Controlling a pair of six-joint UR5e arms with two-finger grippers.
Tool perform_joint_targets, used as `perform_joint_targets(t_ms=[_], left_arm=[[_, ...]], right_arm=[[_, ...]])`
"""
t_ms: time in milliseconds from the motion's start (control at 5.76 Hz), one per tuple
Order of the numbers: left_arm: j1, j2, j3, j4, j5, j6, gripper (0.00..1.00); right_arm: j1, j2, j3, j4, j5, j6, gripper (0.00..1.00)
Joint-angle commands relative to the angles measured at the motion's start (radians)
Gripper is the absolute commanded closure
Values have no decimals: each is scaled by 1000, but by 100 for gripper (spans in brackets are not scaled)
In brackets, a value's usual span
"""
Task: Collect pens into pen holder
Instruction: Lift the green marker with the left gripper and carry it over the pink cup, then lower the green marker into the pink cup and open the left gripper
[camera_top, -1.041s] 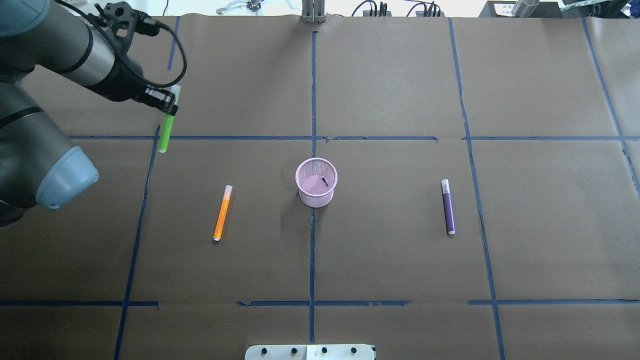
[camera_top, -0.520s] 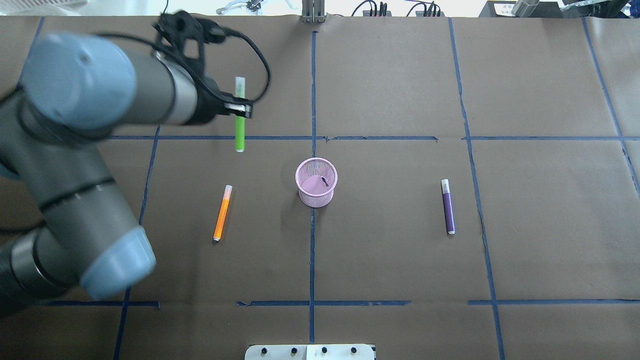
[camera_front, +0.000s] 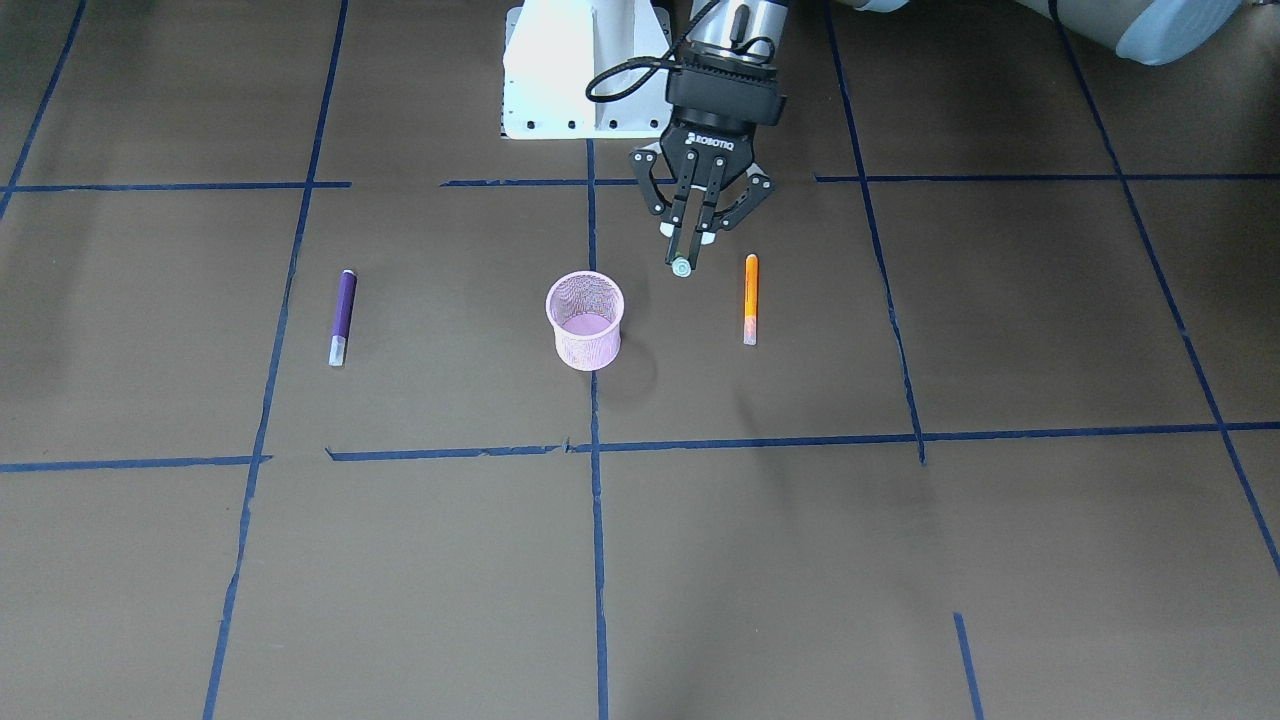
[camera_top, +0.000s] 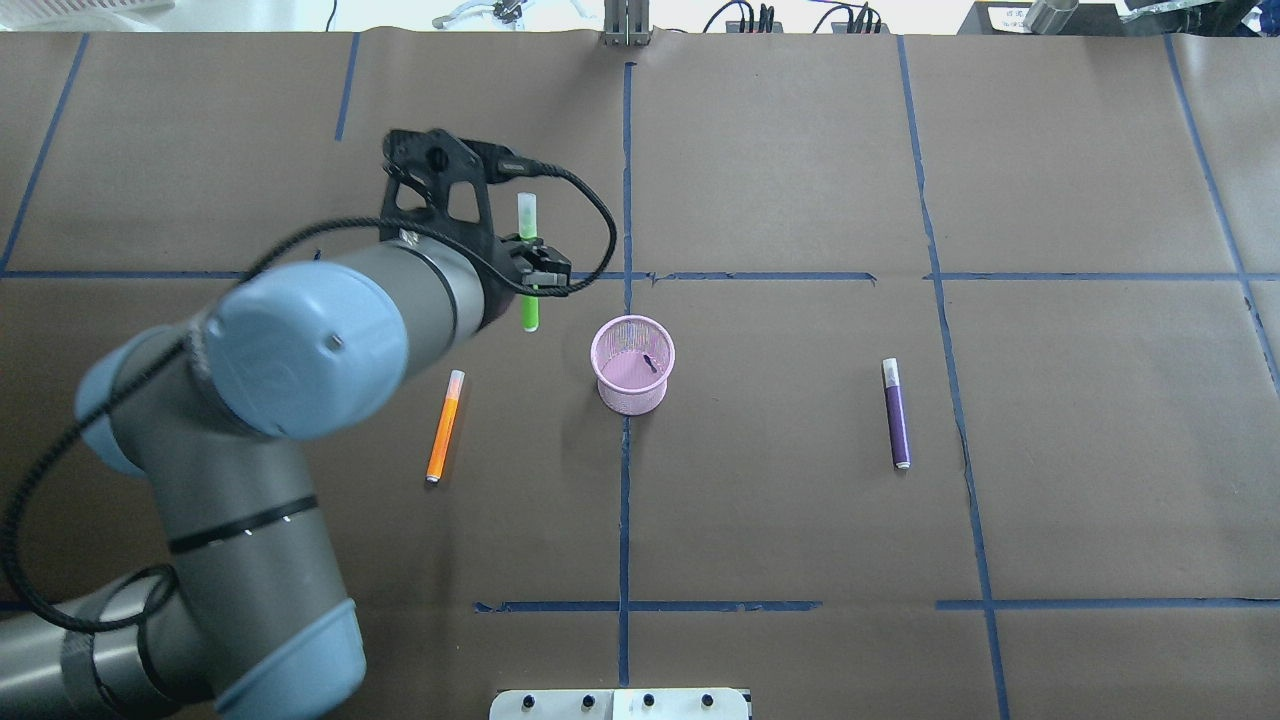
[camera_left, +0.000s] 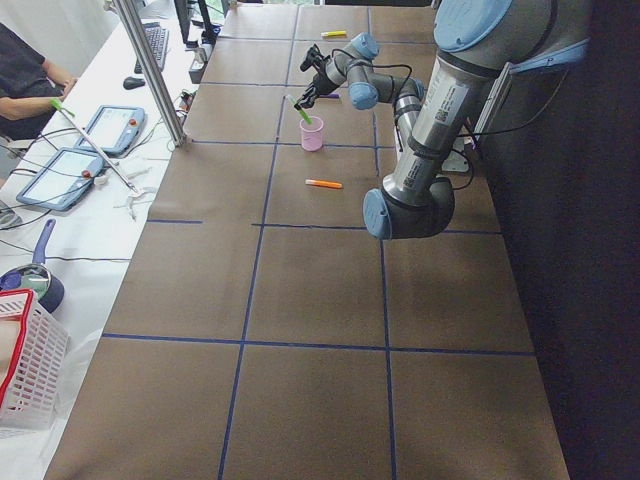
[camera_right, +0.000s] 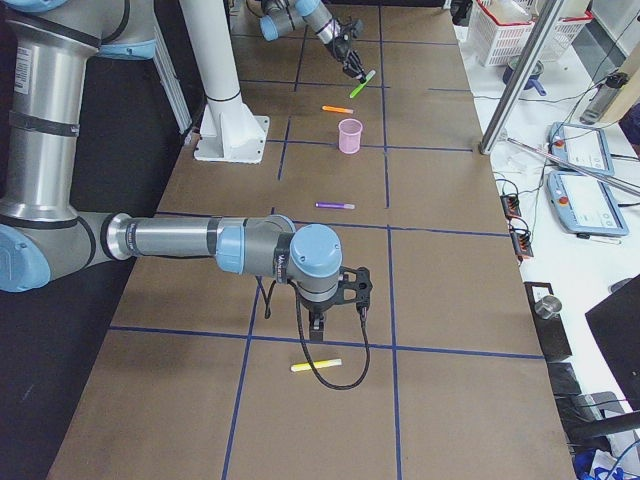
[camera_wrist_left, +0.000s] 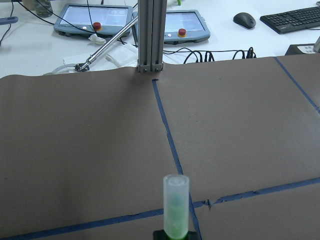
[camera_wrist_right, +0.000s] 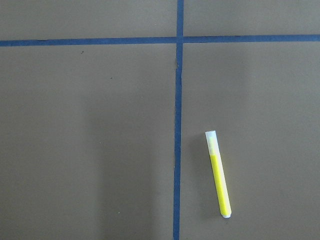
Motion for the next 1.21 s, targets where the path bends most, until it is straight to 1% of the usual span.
perform_joint_targets(t_ms=[0,173,347,520,694,867,1041], left_arm=[[50,-66,106,-46,83,-88,94],[71,-70,126,-47,105,-90,91],[73,-73,146,-52,118,-90,78],[90,-69,146,-57,121,-88,73],[91,-70,149,-75,121,-88,34],[91,-67,150,-116,120,-88,19],[90,-66,147,-130,120,-87,11]], right_arm=[[0,0,-1,0,6,-2,0],[0,0,-1,0,6,-2,0],[0,0,-1,0,6,-2,0],[0,0,-1,0,7,-2,0],[0,0,-1,0,6,-2,0],[1,0,-1,0,6,1,0],[-5,0,-1,0,6,3,0]])
